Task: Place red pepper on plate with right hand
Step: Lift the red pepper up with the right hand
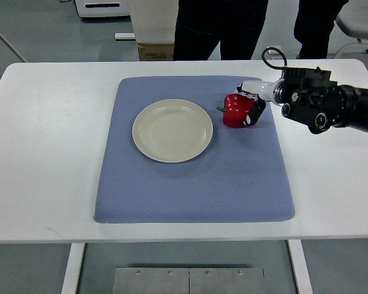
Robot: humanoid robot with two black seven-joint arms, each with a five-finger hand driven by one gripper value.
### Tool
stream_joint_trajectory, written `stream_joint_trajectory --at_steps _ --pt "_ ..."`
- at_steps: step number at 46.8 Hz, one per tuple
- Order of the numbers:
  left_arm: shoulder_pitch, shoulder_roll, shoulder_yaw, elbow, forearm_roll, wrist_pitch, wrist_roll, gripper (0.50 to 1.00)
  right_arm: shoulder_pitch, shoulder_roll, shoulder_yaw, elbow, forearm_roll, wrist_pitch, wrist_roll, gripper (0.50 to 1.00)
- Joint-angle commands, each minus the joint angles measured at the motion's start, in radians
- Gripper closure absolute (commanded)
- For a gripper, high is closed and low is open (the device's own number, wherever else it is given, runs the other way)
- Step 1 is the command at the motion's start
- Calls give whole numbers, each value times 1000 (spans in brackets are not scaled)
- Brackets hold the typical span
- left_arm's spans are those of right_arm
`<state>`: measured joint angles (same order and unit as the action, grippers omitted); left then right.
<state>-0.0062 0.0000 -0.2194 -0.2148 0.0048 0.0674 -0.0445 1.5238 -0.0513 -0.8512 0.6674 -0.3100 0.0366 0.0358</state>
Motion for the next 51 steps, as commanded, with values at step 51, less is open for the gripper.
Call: stream_joint_trajectory --at_steps 51 --pt "0 0 0 0 0 0 0 500 223 51 101 54 19 124 -68 1000"
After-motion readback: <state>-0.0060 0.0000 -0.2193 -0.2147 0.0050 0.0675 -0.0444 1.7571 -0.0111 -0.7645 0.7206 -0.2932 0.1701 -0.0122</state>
